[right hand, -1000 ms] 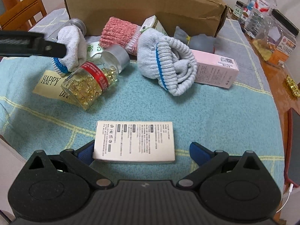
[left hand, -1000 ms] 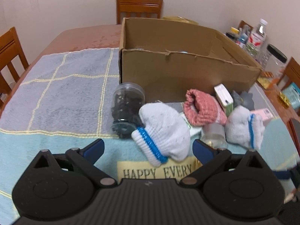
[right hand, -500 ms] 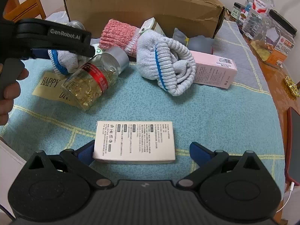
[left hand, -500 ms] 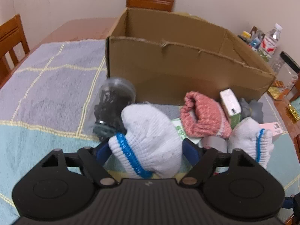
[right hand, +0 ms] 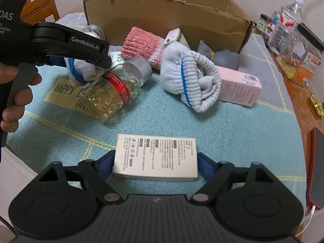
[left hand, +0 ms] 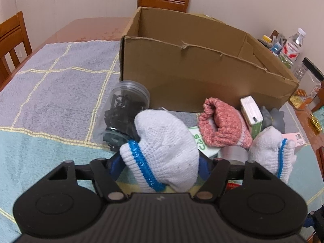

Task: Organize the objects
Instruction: 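Carry the white sock with the left tool into the box while the right tool carries the carton there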

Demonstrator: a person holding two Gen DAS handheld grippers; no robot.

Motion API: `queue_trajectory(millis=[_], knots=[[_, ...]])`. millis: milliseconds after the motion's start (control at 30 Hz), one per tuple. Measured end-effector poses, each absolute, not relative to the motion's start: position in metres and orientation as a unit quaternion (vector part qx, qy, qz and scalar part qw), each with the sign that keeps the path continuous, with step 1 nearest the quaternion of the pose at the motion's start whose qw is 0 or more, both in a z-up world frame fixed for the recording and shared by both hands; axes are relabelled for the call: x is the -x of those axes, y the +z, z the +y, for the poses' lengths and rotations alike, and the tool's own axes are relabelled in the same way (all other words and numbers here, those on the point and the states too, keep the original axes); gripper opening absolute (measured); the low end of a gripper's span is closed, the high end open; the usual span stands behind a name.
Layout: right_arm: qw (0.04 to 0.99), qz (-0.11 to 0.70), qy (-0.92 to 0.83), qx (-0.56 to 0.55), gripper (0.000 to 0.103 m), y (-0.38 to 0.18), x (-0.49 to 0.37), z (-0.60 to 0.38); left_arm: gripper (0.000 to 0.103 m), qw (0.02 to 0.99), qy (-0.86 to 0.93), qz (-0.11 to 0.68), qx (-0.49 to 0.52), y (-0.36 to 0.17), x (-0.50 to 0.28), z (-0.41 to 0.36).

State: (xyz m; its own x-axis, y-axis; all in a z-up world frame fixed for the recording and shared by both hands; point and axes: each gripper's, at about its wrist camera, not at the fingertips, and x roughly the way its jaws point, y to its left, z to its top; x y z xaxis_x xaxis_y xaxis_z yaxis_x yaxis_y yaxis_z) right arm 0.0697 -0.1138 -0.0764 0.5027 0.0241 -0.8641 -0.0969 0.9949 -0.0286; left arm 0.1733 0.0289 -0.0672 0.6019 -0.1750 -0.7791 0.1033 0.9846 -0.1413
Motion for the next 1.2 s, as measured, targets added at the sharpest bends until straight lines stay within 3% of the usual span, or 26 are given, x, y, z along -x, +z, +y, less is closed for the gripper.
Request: queue_trajectory(millis=[767, 1200], knots=[[0.879, 0.474, 0.052, 0.014, 0.084, -0.03, -0.082, -0.138, 0.067, 0.861, -0.196, 0.467, -0.049, -0.01, -0.159, 0.036], [0.91, 0.414, 0.034, -0.014, 0.084, 0.032, -0.135, -0.152, 0.068, 0.896, -0.235, 0.371, -0.064, 0.073, -0.225, 0.022]])
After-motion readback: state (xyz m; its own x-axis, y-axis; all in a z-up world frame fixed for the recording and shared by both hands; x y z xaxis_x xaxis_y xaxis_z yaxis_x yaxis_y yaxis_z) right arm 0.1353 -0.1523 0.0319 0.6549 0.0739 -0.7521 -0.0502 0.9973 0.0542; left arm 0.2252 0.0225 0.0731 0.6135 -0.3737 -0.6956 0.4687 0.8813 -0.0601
